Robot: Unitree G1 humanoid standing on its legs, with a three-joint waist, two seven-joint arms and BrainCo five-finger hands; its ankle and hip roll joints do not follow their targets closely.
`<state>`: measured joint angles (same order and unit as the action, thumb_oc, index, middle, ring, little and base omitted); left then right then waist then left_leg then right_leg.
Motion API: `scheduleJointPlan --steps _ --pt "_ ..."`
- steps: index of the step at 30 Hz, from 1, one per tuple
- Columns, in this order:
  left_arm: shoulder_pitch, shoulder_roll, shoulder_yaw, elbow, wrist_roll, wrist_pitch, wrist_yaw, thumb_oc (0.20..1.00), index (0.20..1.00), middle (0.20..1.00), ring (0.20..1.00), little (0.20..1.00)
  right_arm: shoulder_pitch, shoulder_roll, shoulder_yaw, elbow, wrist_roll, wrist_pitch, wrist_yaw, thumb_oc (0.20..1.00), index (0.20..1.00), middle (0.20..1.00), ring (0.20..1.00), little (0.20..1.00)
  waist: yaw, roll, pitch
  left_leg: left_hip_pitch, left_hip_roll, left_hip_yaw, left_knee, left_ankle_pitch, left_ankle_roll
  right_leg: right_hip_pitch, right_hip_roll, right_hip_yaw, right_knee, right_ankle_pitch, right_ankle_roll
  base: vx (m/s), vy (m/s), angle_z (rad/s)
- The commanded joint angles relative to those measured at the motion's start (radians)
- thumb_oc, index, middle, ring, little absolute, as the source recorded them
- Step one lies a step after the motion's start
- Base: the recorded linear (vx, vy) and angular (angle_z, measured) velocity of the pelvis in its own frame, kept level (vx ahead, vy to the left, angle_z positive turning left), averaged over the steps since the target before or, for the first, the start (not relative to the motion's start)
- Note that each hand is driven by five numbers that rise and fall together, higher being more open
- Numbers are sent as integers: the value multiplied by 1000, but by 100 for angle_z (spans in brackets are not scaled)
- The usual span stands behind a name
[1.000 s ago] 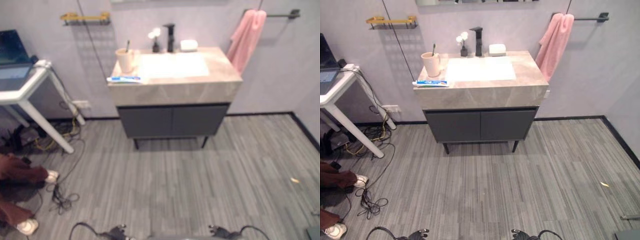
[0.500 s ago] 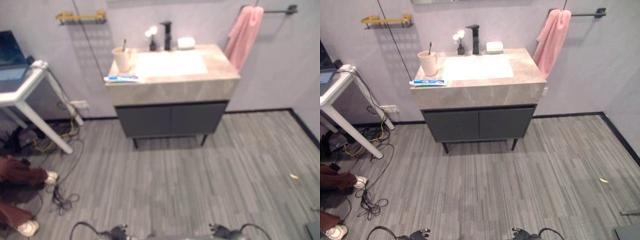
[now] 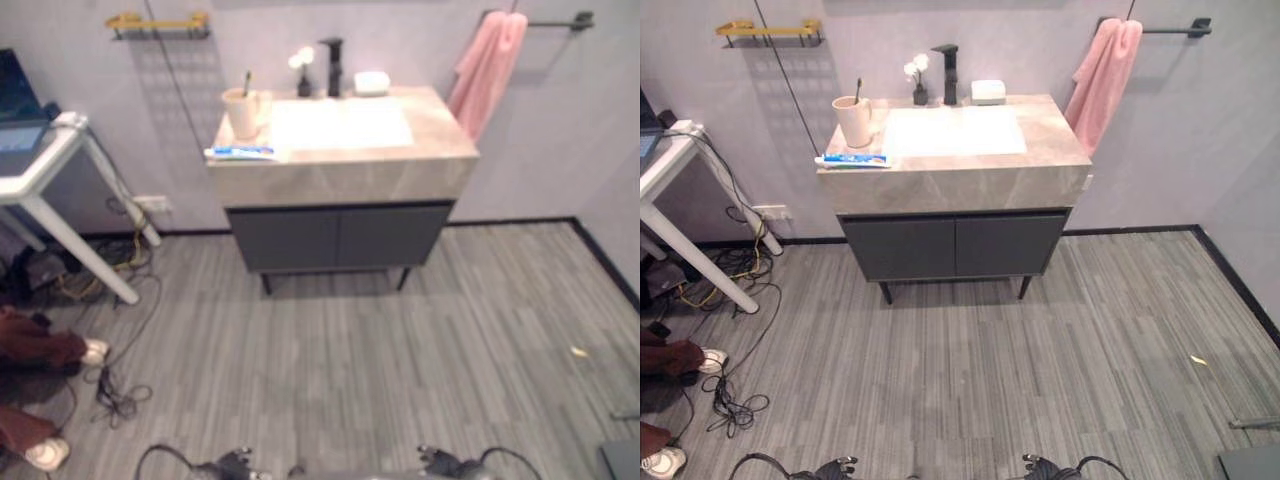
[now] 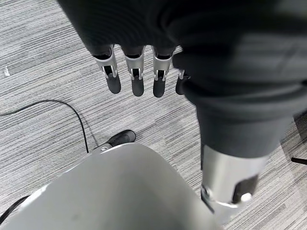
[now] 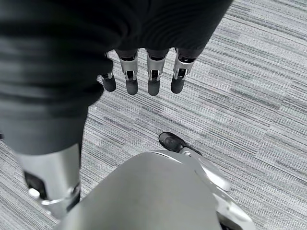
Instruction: Put brush and paste in cup on sink, flatten towel.
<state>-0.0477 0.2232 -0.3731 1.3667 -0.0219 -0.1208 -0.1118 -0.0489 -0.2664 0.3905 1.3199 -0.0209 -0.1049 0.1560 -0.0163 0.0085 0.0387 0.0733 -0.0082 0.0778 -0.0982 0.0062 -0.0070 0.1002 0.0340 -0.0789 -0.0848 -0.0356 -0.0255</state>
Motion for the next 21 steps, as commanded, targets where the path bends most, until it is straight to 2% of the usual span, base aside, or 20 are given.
scheduleJointPlan --steps 1,21 --pt "-21 -24 -16 87 35 -5 -1 1000 1000 1000 1000 1000 5 15 44 61 0 3 5 1000 1000 1000 1000 1000 -20 -32 -9 24 -75 46 11 -78 44 -14 9 19 -2 23 76 0 0 0" --pt "-17 -12 -20 85 52 -8 12 1000 1000 1000 1000 1000 -2 14 62 57 -11 2 1 1000 1000 1000 1000 1000 -11 -39 -19 41 -74 36 11 -77 41 6 12 4 -2 17 71 -2 -14 0"
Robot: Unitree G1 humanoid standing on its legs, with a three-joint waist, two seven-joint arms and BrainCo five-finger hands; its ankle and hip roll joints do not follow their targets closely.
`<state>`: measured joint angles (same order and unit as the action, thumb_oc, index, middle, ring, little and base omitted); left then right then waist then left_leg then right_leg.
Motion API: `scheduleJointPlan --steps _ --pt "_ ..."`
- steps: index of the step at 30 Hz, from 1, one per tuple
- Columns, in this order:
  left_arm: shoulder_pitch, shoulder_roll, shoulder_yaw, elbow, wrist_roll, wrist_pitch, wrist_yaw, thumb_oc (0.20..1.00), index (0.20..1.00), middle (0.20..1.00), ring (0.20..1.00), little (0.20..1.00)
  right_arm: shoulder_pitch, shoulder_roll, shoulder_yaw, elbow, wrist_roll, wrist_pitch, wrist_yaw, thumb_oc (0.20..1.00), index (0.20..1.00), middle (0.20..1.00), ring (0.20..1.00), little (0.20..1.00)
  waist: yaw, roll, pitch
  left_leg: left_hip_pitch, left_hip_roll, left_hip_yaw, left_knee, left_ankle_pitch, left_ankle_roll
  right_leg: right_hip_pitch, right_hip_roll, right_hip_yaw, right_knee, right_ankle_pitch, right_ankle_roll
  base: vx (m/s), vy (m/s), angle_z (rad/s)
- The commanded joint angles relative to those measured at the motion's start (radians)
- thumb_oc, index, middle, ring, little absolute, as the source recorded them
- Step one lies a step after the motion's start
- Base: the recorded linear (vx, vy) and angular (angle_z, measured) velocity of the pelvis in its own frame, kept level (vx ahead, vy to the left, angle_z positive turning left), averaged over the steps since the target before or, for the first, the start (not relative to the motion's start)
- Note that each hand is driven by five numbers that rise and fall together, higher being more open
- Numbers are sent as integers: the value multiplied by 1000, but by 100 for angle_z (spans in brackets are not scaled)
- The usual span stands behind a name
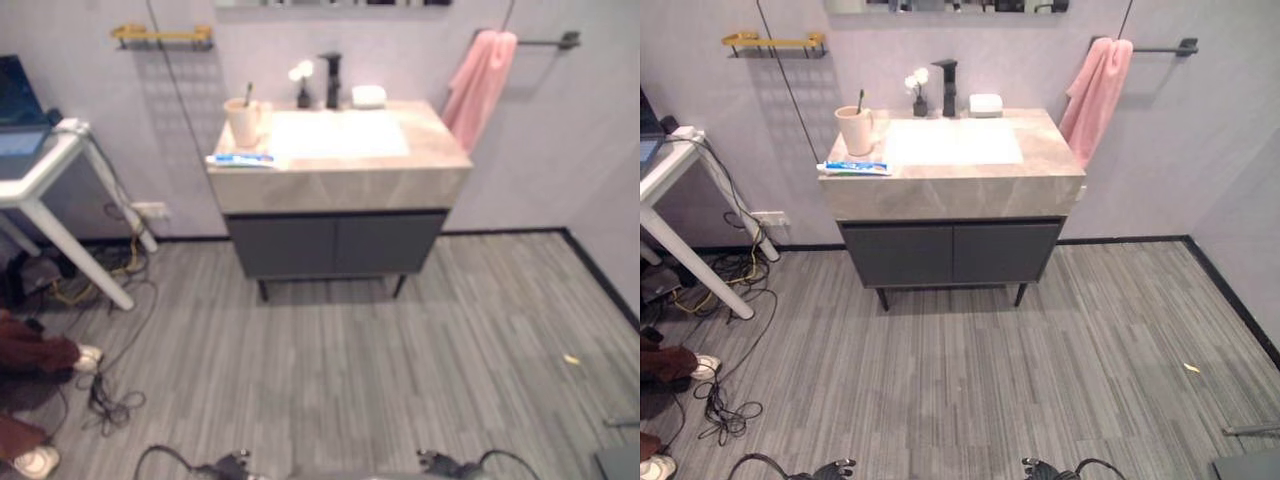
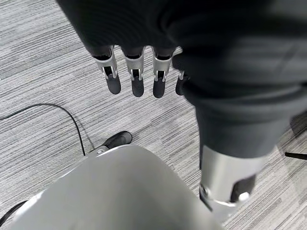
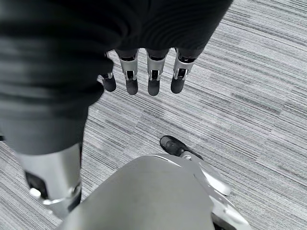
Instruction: Put brush and paste in cup on sink, flatten towel.
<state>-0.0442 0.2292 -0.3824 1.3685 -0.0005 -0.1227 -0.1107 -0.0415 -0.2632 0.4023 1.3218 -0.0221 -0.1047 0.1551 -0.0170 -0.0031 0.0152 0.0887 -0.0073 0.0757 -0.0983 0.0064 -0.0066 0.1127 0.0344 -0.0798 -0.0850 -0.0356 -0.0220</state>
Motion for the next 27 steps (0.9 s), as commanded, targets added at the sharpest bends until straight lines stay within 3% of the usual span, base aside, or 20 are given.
scheduleJointPlan --steps 1,8,15,18,22,27 --pt "-20 -17 -9 83 28 -6 13 1000 1000 1000 1000 1000 -9 10 49 54 -8 1 3 1000 1000 1000 1000 1000 -11 -28 7 26 -74 36 11 -76 40 -5 12 2 -2 19 66 1 -55 0" --pt "-26 -9 4 77 10 -7 19 1000 1000 1000 1000 1000 -9 8 52 53 -8 3 5 1000 1000 1000 1000 1000 -7 -28 24 24 -66 34 11 -68 36 -32 19 -6 45 -5 57 -11 -71 2" --pt "-17 -11 97 93 -106 -1 40 1000 1000 1000 1000 1000 -1 1 41 62 -1 -1 -2 1000 1000 1000 1000 1000 1 -33 45 23 -53 23 24 -55 23 -36 25 -11 67 -27 41 5 -114 7" --pt "-19 -14 107 89 -144 -4 33 1000 1000 1000 1000 1000 -4 -12 41 53 4 -6 -8 1000 1000 1000 1000 1000 4 -52 80 -80 -52 25 218 -91 3 -42 15 -7 79 -29 30 -67 -153 7" --pt "-26 -8 113 80 -168 -8 30 1000 1000 1000 1000 1000 -1 -42 40 51 -8 -2 -9 1000 1000 1000 1000 1000 18 -57 128 -239 -48 12 463 -48 -40 -26 8 -40 67 -29 16 -32 -123 35" --pt "-6 -4 125 87 -153 -10 28 1000 1000 1000 1000 1000 1 -47 34 70 -16 2 -13 1000 1000 1000 1000 1000 15 -58 122 -295 -80 13 340 -51 -10 -29 8 -61 65 -35 26 52 -23 33"
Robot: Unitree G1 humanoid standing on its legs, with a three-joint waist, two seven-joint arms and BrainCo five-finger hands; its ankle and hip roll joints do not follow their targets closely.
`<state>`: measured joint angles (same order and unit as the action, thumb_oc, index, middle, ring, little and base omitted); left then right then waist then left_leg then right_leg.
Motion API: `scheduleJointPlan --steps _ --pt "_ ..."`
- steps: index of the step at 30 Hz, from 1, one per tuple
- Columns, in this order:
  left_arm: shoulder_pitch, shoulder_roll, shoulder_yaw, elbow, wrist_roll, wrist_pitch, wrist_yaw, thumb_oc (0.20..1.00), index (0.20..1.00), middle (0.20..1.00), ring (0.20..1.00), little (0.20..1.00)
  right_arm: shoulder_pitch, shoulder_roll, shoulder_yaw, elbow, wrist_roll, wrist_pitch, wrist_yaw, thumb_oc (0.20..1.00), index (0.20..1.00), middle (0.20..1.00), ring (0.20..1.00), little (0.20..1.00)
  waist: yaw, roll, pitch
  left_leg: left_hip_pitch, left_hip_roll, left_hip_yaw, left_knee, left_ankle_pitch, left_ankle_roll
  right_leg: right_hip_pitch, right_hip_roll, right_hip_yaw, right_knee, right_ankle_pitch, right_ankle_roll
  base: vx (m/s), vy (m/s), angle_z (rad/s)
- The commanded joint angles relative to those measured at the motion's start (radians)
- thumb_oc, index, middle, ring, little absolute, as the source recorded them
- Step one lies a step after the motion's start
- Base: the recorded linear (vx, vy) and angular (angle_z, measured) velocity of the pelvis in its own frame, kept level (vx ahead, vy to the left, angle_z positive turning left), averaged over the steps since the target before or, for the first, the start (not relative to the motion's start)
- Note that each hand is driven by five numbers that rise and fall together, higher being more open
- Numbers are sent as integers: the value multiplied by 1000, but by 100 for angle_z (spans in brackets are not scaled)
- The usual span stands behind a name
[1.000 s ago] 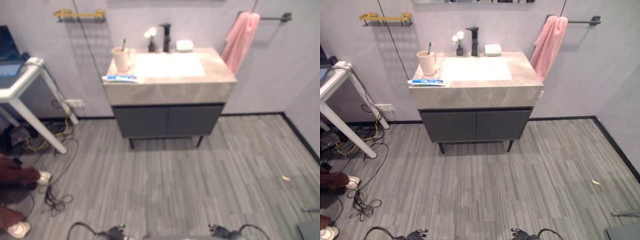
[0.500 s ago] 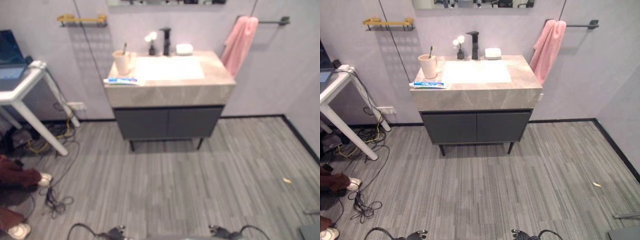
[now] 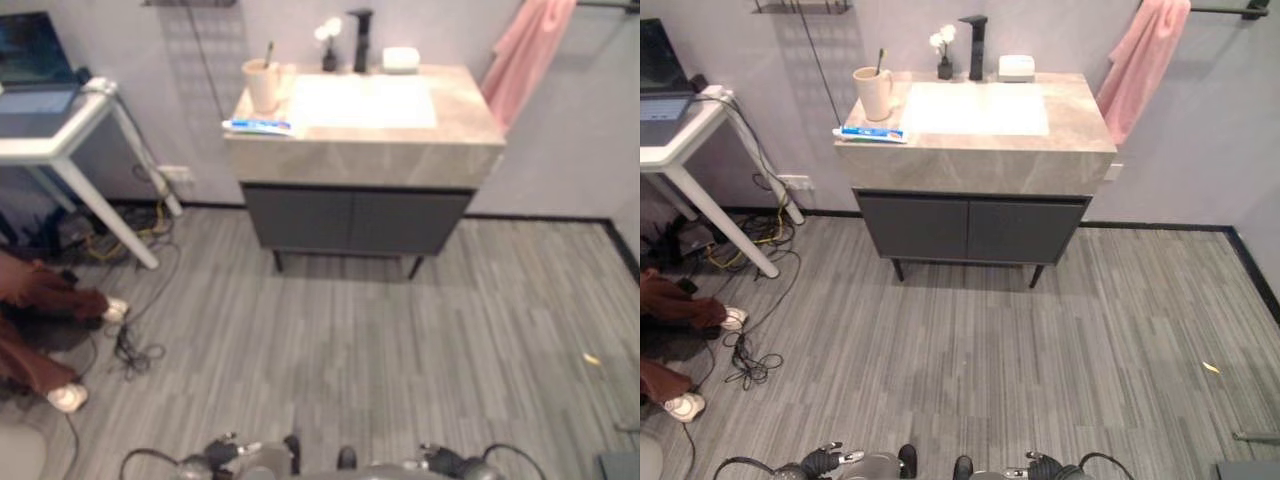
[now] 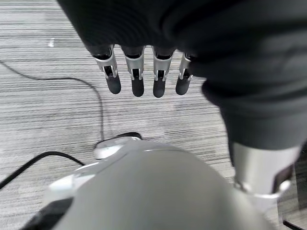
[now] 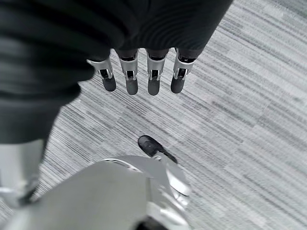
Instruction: Put brush and paste in cup on sink, flatten towel.
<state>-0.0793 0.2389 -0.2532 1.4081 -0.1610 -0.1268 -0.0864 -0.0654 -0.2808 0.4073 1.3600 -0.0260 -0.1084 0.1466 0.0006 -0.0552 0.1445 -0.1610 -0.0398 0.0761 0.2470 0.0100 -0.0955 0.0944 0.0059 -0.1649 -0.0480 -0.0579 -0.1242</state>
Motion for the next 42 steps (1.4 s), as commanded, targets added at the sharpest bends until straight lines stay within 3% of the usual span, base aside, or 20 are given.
scheduleJointPlan --steps 1,3,5,10,14,17,18,20,21,22,24,25,26,27,29,30,32,34,38,42 --pt "37 -12 -1 49 10 -4 0 1000 1000 1000 1000 1000 25 -30 30 31 -15 6 -5 1000 1000 1000 1000 1000 2 -6 -10 -47 -53 6 -43 -37 85 -7 42 28 23 -12 130 140 7 8" --pt "64 -13 6 68 20 -2 -10 1000 1000 1000 1000 1000 20 -31 44 29 -29 2 -4 1000 1000 1000 1000 1000 13 4 -15 -58 -54 -64 -249 65 87 15 73 48 15 -24 130 256 32 -9" --pt "75 -12 10 69 15 -4 -12 1000 1000 1000 1000 1000 19 -29 48 23 -29 -3 -4 1000 1000 1000 1000 1000 15 11 -15 -60 -41 -84 -334 90 76 31 90 66 20 -41 128 279 60 -43" --pt "95 -10 25 68 9 -4 -17 1000 1000 1000 1000 1000 18 -21 50 24 -31 -7 1 1000 1000 1000 1000 1000 31 15 -30 -76 -17 -46 -334 98 68 77 103 108 30 -71 133 290 106 -38" --pt "90 7 32 70 25 -4 -12 1000 1000 1000 1000 1000 13 -5 56 27 -43 -6 6 1000 1000 1000 1000 1000 35 -11 -64 -49 -31 -1 -324 119 96 85 67 120 95 -104 149 466 229 -44" --pt "63 27 39 56 29 -3 -3 1000 1000 1000 1000 1000 -1 1 43 18 -34 -4 12 1000 1000 1000 1000 1000 30 -36 -79 -50 -50 39 -244 46 120 56 36 134 212 -15 214 432 249 -22" --pt "63 27 39 56 29 -3 -3 1000 1000 1000 1000 1000 -1 1 42 18 -34 -4 12 1000 1000 1000 1000 1000 31 -36 -80 -52 -50 40 -242 44 121 55 36 135 214 -16 214 287 191 -27" --pt "41 41 30 51 48 0 2 1000 1000 1000 1000 1000 -16 3 39 16 -44 1 21 1000 1000 1000 1000 1000 32 -44 -74 -21 -71 68 -198 -28 150 -3 6 136 399 144 290 419 303 -21" --pt "41 41 30 51 48 0 2 1000 1000 1000 1000 1000 -16 3 39 16 -44 1 21 1000 1000 1000 1000 1000 32 -44 -76 -24 -70 68 -199 -27 150 -7 7 136 401 144 290 504 405 -19" --pt "27 52 7 40 71 3 1 1000 1000 1000 1000 1000 -24 -2 21 14 -33 4 23 1000 1000 1000 1000 1000 15 -35 -65 29 -83 74 -206 -56 172 -75 -16 125 581 267 315 343 319 -23" --pt "19 54 -6 35 80 5 1 1000 1000 1000 1000 1000 -26 -4 15 10 -29 6 21 1000 1000 1000 1000 1000 5 -26 -52 54 -83 76 -214 -59 180 -116 -23 113 658 292 320 309 318 -9" --pt "-3 59 -43 22 111 7 -2 1000 1000 1000 1000 1000 -38 -2 10 -9 -21 6 23 1000 1000 1000 1000 1000 -21 -8 -16 110 -85 77 -235 -71 197 -195 -21 97 820 304 324 191 221 -15" --pt "-3 59 -43 22 111 7 -2 1000 1000 1000 1000 1000 -38 -2 10 -9 -21 6 23 1000 1000 1000 1000 1000 -21 -9 -18 107 -85 78 -235 -70 197 -199 -21 97 822 303 324 359 393 -14" --pt "-1 60 -62 24 130 9 -10 1000 1000 1000 1000 1000 -39 -5 20 -18 -34 2 27 1000 1000 1000 1000 1000 -29 11 -9 146 -82 79 -258 -73 206 -269 -7 100 845 240 310 170 173 -12" --pt "2 63 -71 25 140 7 -11 1000 1000 1000 1000 1000 -38 -5 23 -28 -33 2 30 1000 1000 1000 1000 1000 -29 20 -3 178 -81 84 -284 -69 201 -303 3 99 804 197 299 242 250 -13" --pt "7 60 -77 30 143 10 -15 1000 1000 1000 1000 1000 -37 -4 35 -35 -38 1 35 1000 1000 1000 1000 1000 -26 38 -3 217 -72 105 -313 -61 197 -329 -17 44 678 121 272 292 254 -16" --pt "2 54 -87 29 147 6 -19 1000 1000 1000 1000 1000 -35 1 52 -35 -48 2 37 1000 1000 1000 1000 1000 -31 43 -2 230 -69 95 -312 -62 183 -336 9 51 545 78 260 237 120 -30" --pt "-4 48 -99 27 155 1 -22 1000 1000 1000 1000 1000 -28 0 60 -35 -60 3 40 1000 1000 1000 1000 1000 -31 54 -1 248 -54 84 -317 -66 181 -331 -1 54 411 81 254 190 30 -5" --pt "-16 45 -140 20 192 -10 -22 1000 1000 1000 1000 1000 -22 -6 58 -24 -68 12 36 1000 1000 1000 1000 1000 -35 61 0 264 -46 39 -296 -89 178 -323 1 175 282 121 249 200 -50 40" --pt "-36 52 -144 16 198 -13 -17 1000 1000 1000 1000 1000 -10 -47 15 -6 -23 15 36 1000 1000 1000 1000 1000 16 40 -40 252 -46 -66 -243 -125 148 -205 0 136 136 94 223 299 -229 46"
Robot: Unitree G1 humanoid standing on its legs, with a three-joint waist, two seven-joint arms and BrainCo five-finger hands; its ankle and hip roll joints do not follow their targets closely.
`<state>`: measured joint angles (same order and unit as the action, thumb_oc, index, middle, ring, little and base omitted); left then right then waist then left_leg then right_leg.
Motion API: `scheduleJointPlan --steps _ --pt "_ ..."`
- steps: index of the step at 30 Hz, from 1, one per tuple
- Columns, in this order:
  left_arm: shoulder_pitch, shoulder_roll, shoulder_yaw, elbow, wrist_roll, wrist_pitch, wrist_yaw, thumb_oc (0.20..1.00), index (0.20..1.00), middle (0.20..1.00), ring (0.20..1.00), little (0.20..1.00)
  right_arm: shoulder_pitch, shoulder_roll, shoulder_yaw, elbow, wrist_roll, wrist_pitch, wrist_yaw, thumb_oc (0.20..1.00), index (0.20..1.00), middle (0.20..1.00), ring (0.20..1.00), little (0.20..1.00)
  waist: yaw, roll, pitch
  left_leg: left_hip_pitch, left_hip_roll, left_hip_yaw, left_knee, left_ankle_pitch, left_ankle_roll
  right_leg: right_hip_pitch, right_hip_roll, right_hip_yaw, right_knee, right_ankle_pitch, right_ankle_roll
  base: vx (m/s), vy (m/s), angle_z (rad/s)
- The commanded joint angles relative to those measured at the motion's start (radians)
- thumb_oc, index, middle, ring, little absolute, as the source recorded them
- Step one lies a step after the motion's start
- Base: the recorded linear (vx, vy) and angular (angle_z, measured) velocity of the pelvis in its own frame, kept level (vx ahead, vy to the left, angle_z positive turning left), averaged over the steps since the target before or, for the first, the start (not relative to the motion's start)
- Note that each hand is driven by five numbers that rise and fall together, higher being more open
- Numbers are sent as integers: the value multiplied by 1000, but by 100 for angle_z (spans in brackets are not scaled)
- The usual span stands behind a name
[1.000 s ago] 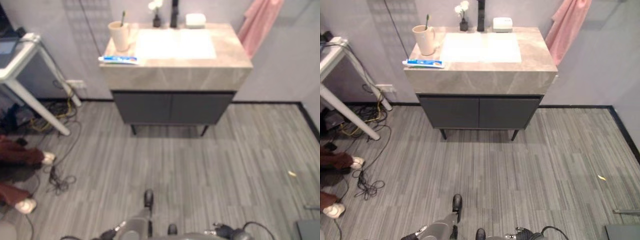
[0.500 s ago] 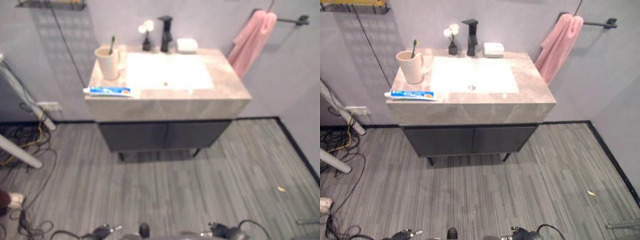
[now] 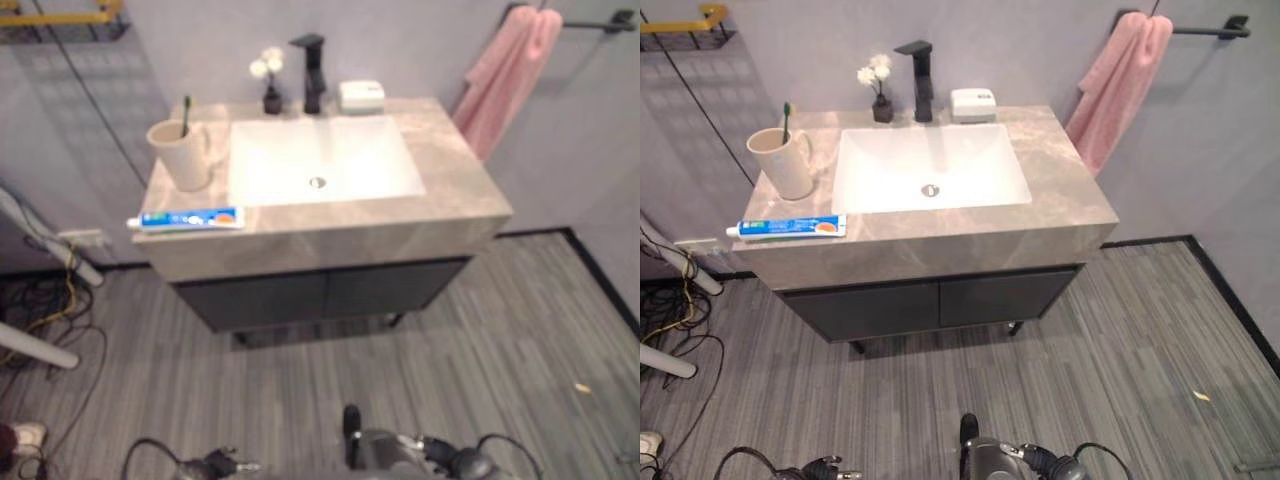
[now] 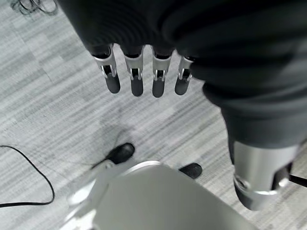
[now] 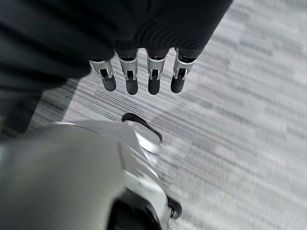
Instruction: Put brush and paste in cup on sink, flatten towel.
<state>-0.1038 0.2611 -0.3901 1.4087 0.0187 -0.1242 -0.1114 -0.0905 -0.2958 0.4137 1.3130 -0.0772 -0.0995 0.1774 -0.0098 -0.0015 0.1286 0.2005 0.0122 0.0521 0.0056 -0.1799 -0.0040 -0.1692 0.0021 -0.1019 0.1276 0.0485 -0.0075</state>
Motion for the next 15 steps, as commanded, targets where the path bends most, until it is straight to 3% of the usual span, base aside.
scheduleJointPlan --steps 1,8,12,15 --pt "-12 30 -7 16 18 -15 8 1000 1000 1000 1000 1000 15 -32 8 41 28 6 5 1000 1000 1000 1000 1000 26 -15 -27 -116 -99 -42 1 66 57 56 2 73 -43 -8 106 263 -235 74" --pt "-9 -3 -12 37 -13 -17 24 1000 1000 1000 1000 1000 -1 -93 -101 58 109 -7 -30 1000 1000 1000 1000 1000 38 3 -60 -122 -79 -76 54 77 9 160 7 6 -163 -26 75 184 -133 41" --pt "-19 -6 -30 27 -13 -13 20 1000 1000 1000 1000 1000 -13 -96 -83 51 88 -7 -34 1000 1000 1000 1000 1000 41 9 -60 -132 -68 -70 95 105 -18 184 8 -14 -173 -39 57 92 -82 3" --pt "-14 6 -2 35 -27 -6 13 1000 1000 1000 1000 1000 -5 -89 -65 33 69 -8 -34 1000 1000 1000 1000 1000 47 -4 -52 -141 -54 -73 149 129 -46 207 16 -28 -168 -57 38 93 -168 12"
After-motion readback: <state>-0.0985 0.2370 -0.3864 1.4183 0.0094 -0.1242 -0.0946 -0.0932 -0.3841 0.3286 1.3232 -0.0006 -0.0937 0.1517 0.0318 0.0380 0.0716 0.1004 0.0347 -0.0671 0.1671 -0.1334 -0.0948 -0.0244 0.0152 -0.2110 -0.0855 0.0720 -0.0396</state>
